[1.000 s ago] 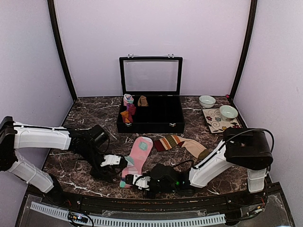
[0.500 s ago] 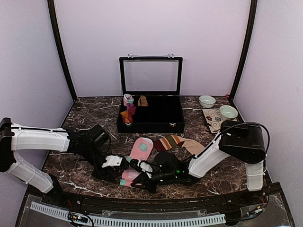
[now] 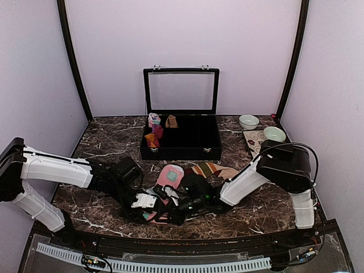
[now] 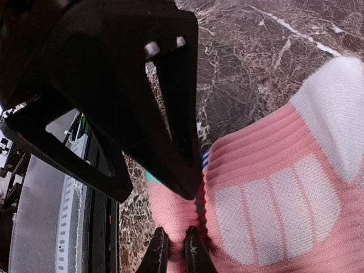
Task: Roll the socks
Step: Roll the sock at the center of the board.
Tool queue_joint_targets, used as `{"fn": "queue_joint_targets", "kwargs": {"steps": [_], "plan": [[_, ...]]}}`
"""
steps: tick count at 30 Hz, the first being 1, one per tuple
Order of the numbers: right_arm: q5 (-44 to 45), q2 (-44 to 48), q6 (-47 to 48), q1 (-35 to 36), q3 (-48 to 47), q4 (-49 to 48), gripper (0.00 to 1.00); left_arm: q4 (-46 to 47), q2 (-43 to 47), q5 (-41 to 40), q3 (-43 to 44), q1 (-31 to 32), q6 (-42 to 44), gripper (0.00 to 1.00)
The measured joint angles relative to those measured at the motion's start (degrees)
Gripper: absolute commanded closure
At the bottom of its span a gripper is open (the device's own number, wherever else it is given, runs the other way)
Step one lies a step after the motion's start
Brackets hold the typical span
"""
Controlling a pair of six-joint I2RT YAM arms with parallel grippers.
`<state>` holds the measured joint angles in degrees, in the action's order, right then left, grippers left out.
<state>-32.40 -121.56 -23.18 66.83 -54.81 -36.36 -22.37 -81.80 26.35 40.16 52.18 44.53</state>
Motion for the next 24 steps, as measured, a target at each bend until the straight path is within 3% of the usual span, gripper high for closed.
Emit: {"fn": "queue_joint_targets", "kwargs": {"steps": [13, 20, 24], "plan": [[-1.05, -0.57, -5.81, -0.5, -0.39, -0.07, 1.0, 3.58, -2.97, -5.07, 0.02, 1.73, -0.07, 0.58], [-2.78, -1.18, -6.82, -1.22, -1.31, 0.79, 1.0, -0.5, -1.31, -5.42, 4.04, 1.73, -0.81, 0.56], [-4.09, -1.42, -7.43, -1.75, -2.1, 2.16, 1.0, -1.51, -0.33, -4.28, 4.55, 2.12, -1.09, 0.64]]}}
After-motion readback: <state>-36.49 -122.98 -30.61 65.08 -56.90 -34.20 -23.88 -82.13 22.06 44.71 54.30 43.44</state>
